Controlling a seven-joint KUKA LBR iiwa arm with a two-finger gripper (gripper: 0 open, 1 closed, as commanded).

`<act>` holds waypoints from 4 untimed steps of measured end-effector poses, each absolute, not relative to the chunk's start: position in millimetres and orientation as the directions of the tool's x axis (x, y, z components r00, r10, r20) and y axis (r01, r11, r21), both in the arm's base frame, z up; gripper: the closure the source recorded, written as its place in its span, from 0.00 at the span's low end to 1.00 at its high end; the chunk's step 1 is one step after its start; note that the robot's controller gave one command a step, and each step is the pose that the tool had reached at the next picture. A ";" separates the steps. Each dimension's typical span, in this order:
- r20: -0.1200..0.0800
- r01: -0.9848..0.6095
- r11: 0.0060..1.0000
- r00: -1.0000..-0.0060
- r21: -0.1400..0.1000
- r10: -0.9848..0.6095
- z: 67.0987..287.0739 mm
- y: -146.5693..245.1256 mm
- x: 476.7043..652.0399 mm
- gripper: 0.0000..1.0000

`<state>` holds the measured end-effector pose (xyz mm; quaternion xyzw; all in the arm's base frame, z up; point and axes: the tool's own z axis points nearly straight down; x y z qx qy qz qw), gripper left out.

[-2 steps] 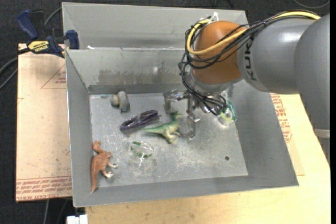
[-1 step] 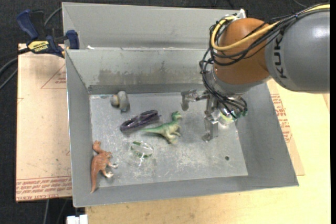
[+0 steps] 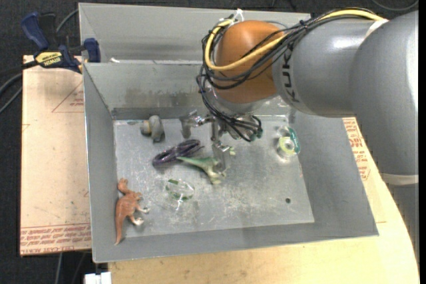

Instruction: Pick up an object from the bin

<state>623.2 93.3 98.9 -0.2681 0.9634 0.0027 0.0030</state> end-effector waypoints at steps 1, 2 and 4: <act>-0.011 -0.519 0.855 -0.855 -0.003 -0.519 70.5 86.5 606.5 0.00; -0.011 -0.316 0.949 -0.949 0.006 -0.315 70.8 110.1 625.9 1.00; -0.011 -0.316 0.949 -0.949 0.006 -0.316 72.3 110.1 625.6 1.00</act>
Offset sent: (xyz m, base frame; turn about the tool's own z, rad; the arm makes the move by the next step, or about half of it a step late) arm 0.0016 0.0156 -0.0289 0.2227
